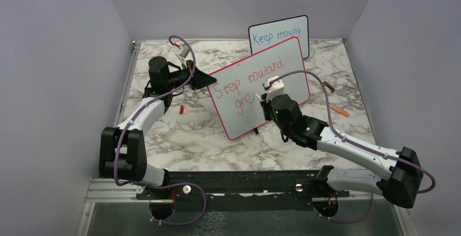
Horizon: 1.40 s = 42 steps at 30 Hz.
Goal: Write a sentence on the whiteboard
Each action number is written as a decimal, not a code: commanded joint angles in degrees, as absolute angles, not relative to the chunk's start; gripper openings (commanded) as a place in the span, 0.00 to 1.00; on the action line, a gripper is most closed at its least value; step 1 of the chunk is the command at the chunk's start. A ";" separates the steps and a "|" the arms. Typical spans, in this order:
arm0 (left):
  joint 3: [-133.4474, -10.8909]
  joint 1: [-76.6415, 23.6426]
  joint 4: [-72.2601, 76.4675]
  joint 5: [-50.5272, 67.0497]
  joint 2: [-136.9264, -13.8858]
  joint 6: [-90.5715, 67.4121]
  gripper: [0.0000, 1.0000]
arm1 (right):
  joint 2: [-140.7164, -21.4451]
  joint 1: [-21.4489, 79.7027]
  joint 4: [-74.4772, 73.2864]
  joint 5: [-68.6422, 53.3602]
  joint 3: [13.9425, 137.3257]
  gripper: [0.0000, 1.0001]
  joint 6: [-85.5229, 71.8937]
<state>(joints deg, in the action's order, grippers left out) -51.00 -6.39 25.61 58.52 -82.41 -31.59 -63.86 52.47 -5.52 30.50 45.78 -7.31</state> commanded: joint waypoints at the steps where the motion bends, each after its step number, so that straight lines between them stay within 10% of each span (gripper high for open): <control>1: -51.25 -6.18 22.41 59.15 -83.85 -30.59 0.00 | -63.81 52.30 -2.28 27.61 45.33 0.00 -6.33; 42: -51.54 -6.38 22.32 60.03 -84.02 -30.06 0.00 | -66.71 52.21 -0.52 27.61 47.15 0.00 -5.02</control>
